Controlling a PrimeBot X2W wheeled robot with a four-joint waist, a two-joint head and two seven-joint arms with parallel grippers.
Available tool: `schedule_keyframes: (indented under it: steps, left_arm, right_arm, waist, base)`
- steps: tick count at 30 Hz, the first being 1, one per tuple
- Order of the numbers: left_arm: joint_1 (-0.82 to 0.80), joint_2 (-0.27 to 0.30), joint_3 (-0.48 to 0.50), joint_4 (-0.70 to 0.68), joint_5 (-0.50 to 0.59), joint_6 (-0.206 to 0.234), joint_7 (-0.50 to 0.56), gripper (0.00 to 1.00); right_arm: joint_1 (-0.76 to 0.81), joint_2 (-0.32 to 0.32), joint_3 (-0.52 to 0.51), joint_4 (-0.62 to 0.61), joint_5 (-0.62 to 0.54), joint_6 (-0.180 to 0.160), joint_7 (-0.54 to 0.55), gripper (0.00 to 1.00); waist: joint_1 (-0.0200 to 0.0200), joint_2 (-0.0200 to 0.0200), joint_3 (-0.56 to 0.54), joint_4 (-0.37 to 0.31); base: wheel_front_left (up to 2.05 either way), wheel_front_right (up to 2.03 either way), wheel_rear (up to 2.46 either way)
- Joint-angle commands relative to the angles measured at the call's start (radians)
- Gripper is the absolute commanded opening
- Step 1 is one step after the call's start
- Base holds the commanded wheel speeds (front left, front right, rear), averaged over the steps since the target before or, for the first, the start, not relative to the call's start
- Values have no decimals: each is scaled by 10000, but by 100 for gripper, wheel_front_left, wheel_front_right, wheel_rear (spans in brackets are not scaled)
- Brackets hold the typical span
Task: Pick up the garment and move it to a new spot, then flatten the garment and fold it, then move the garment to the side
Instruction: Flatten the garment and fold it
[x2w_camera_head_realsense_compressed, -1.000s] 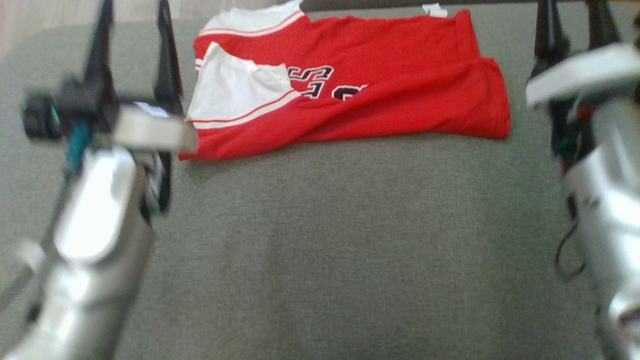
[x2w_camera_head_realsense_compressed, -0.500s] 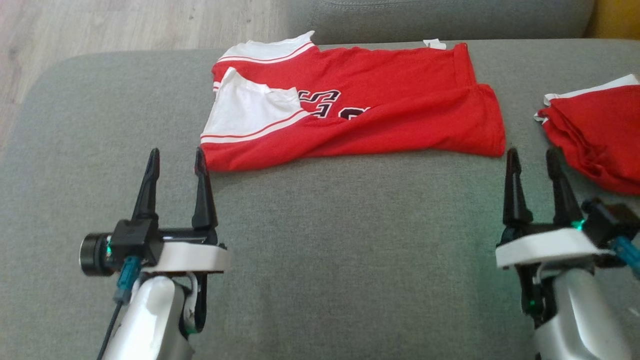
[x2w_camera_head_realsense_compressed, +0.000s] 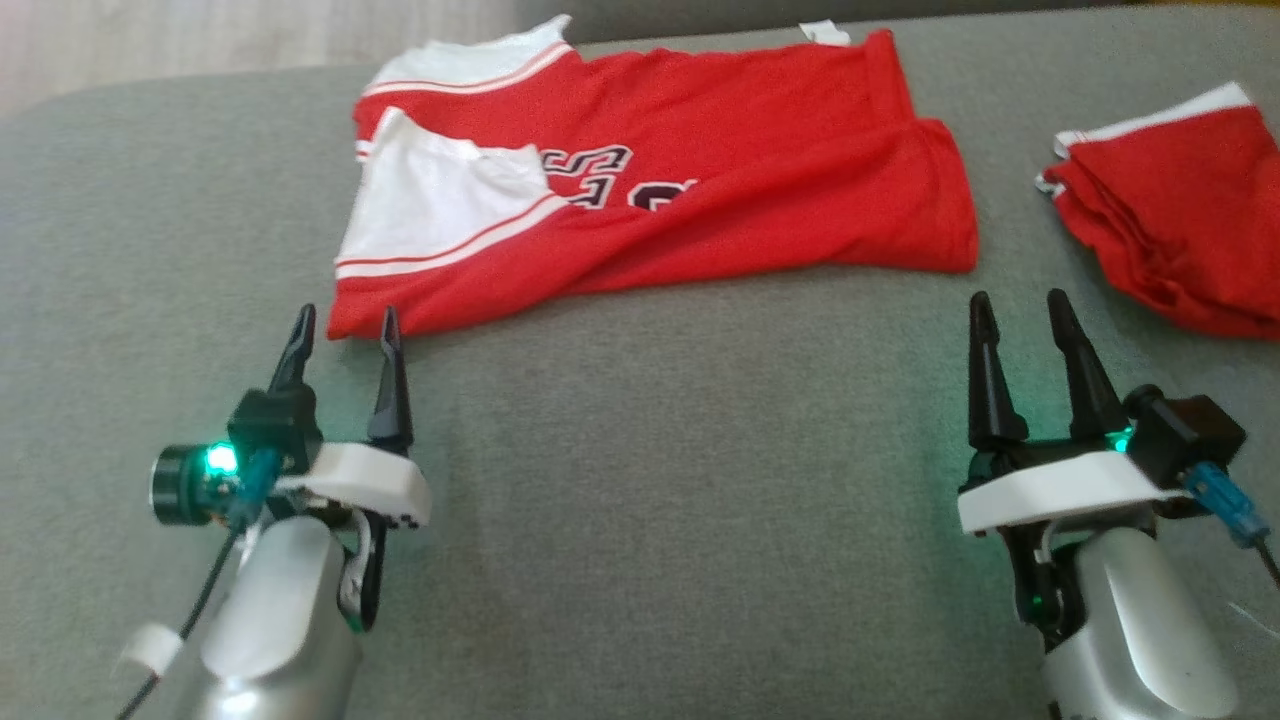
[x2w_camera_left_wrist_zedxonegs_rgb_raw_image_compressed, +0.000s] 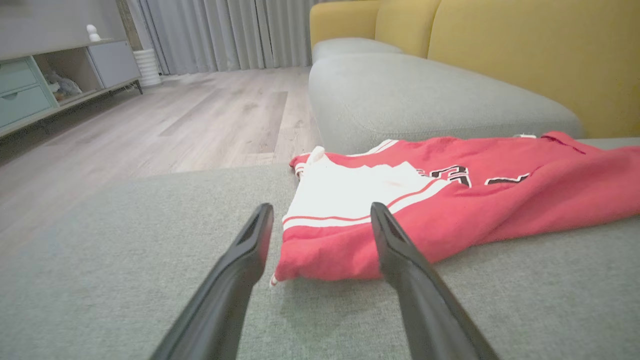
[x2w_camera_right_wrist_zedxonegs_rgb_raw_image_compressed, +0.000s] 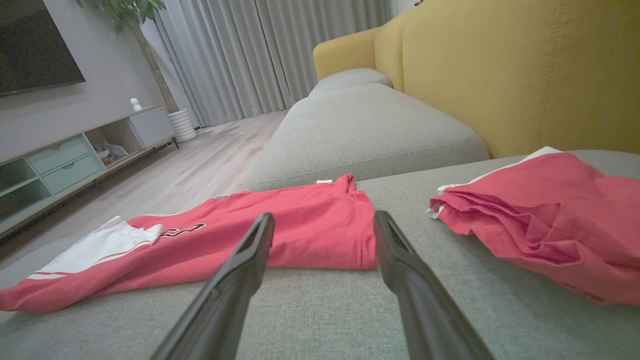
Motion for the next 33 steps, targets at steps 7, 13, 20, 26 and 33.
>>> schedule_keyframes:
  steps: [7, 13, 20, 26, 33]
  left_arm:
    - [-1363, 520, 558, 1708, -97, 126, 115, 100]
    - [-1966, 642, 841, 2867, -347, 313, 86, 100]
    - [-2637, 718, 885, 4032, -568, 78, 161, 100]
    - [-3035, 606, 752, 5040, -729, -275, 932, 10]
    - [-3272, 413, 921, 4846, -984, -394, 96, 0]
  right_arm:
    - [-495, -7, 534, -209, 183, -7, -62, 100]
    - [-527, -7, 709, -220, 220, -7, -62, 100]
    - [-647, -7, 835, -218, 195, -7, -62, 100]
    - [-761, -7, 762, -199, 131, -7, -62, 100]
    - [-969, -7, 520, 69, -210, -7, -62, 100]
  waist:
    - [-1, 0, 419, -505]
    - [-1, 0, 610, -648]
    - [-1, 0, 890, -774]
    - [-1, 0, 997, -790]
    - [-1, 0, 761, -511]
  base:
    - [0, 0, 0]
    - [0, 0, 0]
    - [0, 0, 0]
    - [0, 0, 0]
    - [0, 0, 0]
